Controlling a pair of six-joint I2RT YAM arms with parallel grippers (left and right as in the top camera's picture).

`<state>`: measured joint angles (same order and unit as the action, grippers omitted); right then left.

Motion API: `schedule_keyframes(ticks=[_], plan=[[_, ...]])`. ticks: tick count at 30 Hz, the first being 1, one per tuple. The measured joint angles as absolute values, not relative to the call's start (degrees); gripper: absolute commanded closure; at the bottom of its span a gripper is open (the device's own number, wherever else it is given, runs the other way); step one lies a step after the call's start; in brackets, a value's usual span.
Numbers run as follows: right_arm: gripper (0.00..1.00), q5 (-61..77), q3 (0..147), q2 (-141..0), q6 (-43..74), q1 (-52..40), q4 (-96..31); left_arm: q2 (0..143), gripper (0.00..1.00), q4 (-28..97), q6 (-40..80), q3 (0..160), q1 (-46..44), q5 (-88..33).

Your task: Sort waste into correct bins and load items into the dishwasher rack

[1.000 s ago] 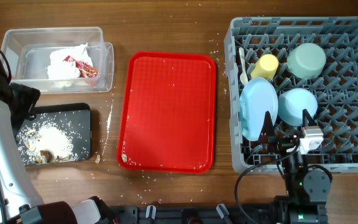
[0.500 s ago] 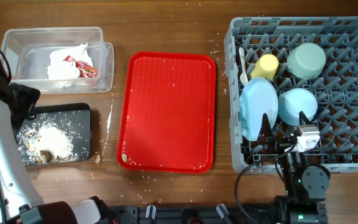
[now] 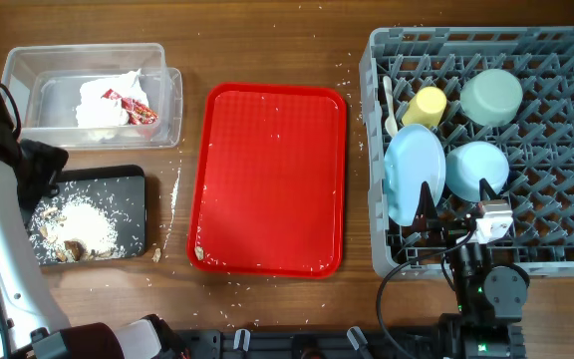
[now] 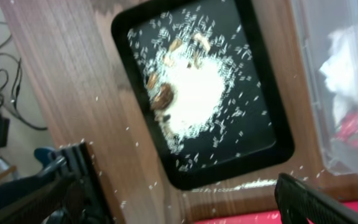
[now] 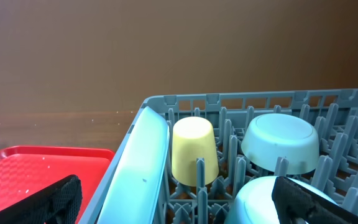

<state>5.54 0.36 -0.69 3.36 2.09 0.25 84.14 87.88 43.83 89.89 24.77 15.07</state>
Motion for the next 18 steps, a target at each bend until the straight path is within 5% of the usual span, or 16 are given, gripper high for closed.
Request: schedule_keyframes(ticks=[10, 18], plan=[[0.0, 5.5, 0.4, -0.7, 3.4, 2.1, 0.2, 83.8, 0.0, 82.0, 42.7, 89.9, 23.8, 7.4], [0.0, 5.5, 0.4, -0.8, 3.4, 2.1, 0.2, 69.1, 0.0, 53.2, 19.2, 76.9, 12.8, 7.4]])
